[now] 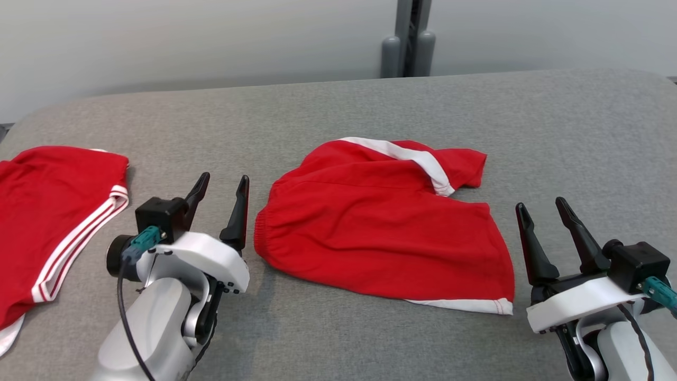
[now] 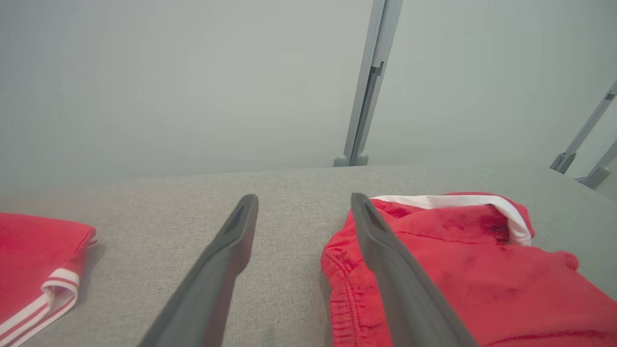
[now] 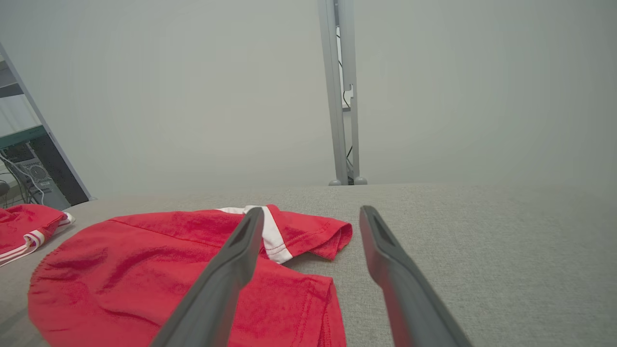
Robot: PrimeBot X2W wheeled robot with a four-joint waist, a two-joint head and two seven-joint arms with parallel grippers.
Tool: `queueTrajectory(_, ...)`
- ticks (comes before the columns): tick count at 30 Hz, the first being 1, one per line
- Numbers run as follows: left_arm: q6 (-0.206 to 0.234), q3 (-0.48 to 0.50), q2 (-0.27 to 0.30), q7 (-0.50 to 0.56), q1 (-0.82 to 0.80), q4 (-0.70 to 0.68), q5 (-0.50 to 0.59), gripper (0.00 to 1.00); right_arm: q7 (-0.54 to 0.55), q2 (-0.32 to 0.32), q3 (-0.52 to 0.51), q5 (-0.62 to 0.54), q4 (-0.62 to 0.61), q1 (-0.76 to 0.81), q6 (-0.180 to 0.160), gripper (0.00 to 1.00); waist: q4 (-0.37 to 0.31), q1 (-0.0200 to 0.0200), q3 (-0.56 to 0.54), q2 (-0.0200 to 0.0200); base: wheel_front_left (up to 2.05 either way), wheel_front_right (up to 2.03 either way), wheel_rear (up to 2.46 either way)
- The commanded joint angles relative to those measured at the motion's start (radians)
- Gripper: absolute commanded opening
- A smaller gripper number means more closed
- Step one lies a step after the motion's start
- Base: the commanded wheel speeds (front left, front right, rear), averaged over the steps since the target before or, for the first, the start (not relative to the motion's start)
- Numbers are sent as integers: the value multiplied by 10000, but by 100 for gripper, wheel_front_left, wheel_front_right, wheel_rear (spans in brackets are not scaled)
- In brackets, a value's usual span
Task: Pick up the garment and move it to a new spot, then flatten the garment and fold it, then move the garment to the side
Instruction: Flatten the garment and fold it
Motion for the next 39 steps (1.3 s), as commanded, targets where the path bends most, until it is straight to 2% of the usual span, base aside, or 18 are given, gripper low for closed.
queueTrajectory(1, 112, 131, 91, -68, 256, -260, 181, 100, -11, -102, 13, -104, -51, -91, 1, 100, 149, 0, -33, -1, 0, 0, 0)
queueTrajectory(6, 283, 1039, 64, -78, 1244, -2029, 1081, 100, 15, -275, 153, -217, 22, -137, -1, 100, 538, 0, -11, -1, 0, 0, 0)
queueTrajectory(10, 190, 1854, -310, -81, 2260, -3098, 1725, 100, 71, -444, 336, -341, 184, -270, 1, 100, 843, 0, 49, -1, 0, 0, 0)
queueTrajectory(11, 63, 2180, -588, -82, 2764, -3410, 2004, 100, 99, -550, 391, -433, 287, -388, -1, 100, 1013, 0, 94, -1, 0, 0, 0)
queueTrajectory(16, -339, 2580, -1098, -83, 3396, -3542, 2608, 100, 363, -902, 541, -678, 843, -855, -1, 100, 1512, 0, 289, -1, 0, 0, 0)
queueTrajectory(22, -735, 2719, -1438, -84, 3399, -3416, 2990, 100, 674, -1341, 736, -882, 1991, -1730, -1, 100, 2212, 0, 738, -1, 0, 0, 0)
queueTrajectory(28, -881, 2704, -1537, -85, 3276, -3381, 3046, 100, 603, -1658, 743, -968, 3362, -2517, -1, 100, 2774, 0, 1152, -1, 0, 0, 0)
queueTrajectory(31, -799, 2541, -1544, -85, 3241, -3457, 2794, 100, 532, -1743, 808, -1006, 3924, -2867, -1, 100, 2935, 0, 1301, -1, 0, 0, 0)
queueTrajectory(32, -753, 2497, -1541, -85, 3243, -3463, 2747, 100, 504, -1760, 838, -973, 4090, -2972, -1, 96, 2972, 0, 1333, -1, 0, 0, 0)
queueTrajectory(33, -712, 2461, -1538, -85, 3241, -3467, 2708, 100, 484, -1794, 844, -927, 4239, -3083, -1, 35, 3001, 0, 1358, -1, 0, 0, 0)
queueTrajectory(34, -697, 2426, -1538, -85, 3235, -3476, 2681, 100, 461, -1839, 798, -881, 4369, -3209, -1, 0, 3025, 0, 1381, -1, 0, 0, 0)
queueTrajectory(39, -608, 2328, -1542, -85, 3209, -3519, 2533, 100, 318, -2077, 668, -686, 4488, -3751, -1, 0, 3064, 0, 1461, -1, 0, 0, 0)
